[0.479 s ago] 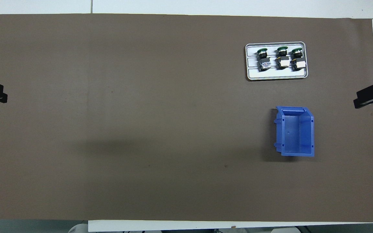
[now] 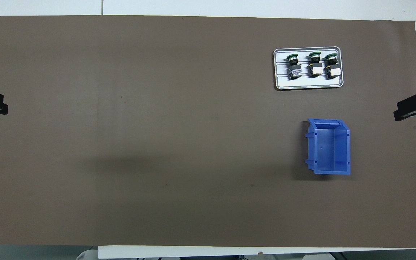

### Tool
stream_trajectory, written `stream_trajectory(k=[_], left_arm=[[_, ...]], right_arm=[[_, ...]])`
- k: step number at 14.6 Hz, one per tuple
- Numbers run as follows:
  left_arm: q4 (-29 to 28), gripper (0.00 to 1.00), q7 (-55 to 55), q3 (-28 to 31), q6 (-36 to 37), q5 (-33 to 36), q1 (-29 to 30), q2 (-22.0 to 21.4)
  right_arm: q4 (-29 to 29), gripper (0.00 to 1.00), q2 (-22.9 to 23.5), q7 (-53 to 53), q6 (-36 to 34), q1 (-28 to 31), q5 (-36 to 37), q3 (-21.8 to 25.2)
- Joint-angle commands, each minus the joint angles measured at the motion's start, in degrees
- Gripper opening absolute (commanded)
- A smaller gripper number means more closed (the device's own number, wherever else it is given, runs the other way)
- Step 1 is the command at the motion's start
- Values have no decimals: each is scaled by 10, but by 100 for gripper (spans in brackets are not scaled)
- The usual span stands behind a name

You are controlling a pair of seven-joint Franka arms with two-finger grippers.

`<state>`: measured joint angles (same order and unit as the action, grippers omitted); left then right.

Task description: Place and press button with both arms

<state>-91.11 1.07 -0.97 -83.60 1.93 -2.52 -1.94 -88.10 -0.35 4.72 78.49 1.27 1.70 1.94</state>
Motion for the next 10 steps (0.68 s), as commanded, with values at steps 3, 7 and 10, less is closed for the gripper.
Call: stream_trajectory(k=[3,7,10], left_arm=[[-8,100,2,2,-6,-2,0,-12],[2,100,2,1,-7,-2,-1,-11],[1,100,2,0,-9,-2,0,-11]], right_arm=[[-13,100,-12,12,0,3,-6,-4],[-9,100,9,27,53,-20,-18,-10],[-5,100,70,-40,145,-63,-29,-12]])
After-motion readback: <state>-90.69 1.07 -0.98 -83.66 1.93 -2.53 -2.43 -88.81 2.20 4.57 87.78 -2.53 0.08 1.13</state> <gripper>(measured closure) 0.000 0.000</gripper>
